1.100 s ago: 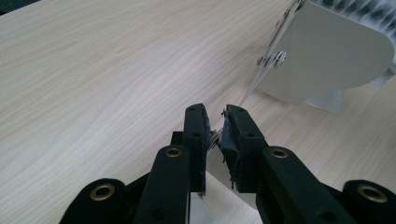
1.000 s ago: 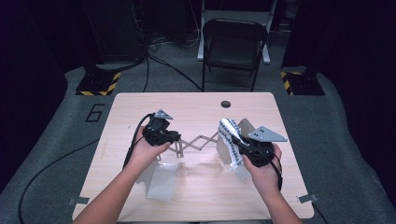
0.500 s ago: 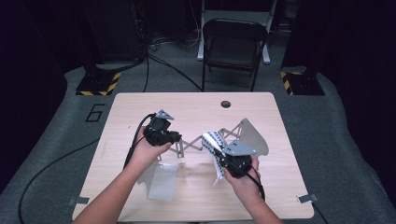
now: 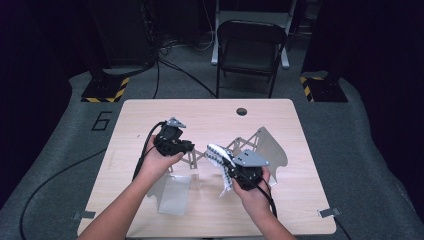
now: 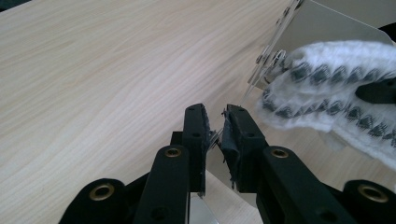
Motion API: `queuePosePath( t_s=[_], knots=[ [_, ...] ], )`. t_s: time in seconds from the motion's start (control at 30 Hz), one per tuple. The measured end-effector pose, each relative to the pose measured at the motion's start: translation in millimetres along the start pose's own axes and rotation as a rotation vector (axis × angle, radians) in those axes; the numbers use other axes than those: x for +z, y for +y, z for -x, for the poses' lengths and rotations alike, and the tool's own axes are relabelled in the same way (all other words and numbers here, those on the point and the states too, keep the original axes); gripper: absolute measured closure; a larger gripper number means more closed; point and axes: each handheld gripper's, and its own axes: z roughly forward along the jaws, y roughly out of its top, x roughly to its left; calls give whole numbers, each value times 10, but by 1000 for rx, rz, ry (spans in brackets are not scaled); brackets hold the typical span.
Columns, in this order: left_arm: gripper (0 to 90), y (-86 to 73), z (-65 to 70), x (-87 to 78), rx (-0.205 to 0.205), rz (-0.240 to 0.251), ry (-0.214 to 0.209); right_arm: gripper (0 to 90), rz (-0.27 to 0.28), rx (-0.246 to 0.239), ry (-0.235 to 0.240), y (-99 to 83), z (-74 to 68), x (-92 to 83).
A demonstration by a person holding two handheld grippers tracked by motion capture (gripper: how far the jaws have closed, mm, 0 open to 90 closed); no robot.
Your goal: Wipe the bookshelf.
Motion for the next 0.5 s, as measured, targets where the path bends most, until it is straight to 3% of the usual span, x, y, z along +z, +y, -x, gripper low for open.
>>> queuePosePath(
  t_s=[0.1,0.17,0.27,0.37,0.5],
  knots=[
    [787,-2,1,-1,4,0,0,807,-113,-20,28,-175,-1,173],
    [787,-4,5,-1,2,1,0,807,-185,4,39,-338,-9,303],
    [786,-1,1,0,2,0,0,806,-247,-5,42,-457,-26,399],
    [786,1,-4,2,3,0,-3,807,-187,20,41,-344,-5,333],
    [785,1,-2,2,2,0,-3,807,-28,43,25,-43,24,99]
  ],
)
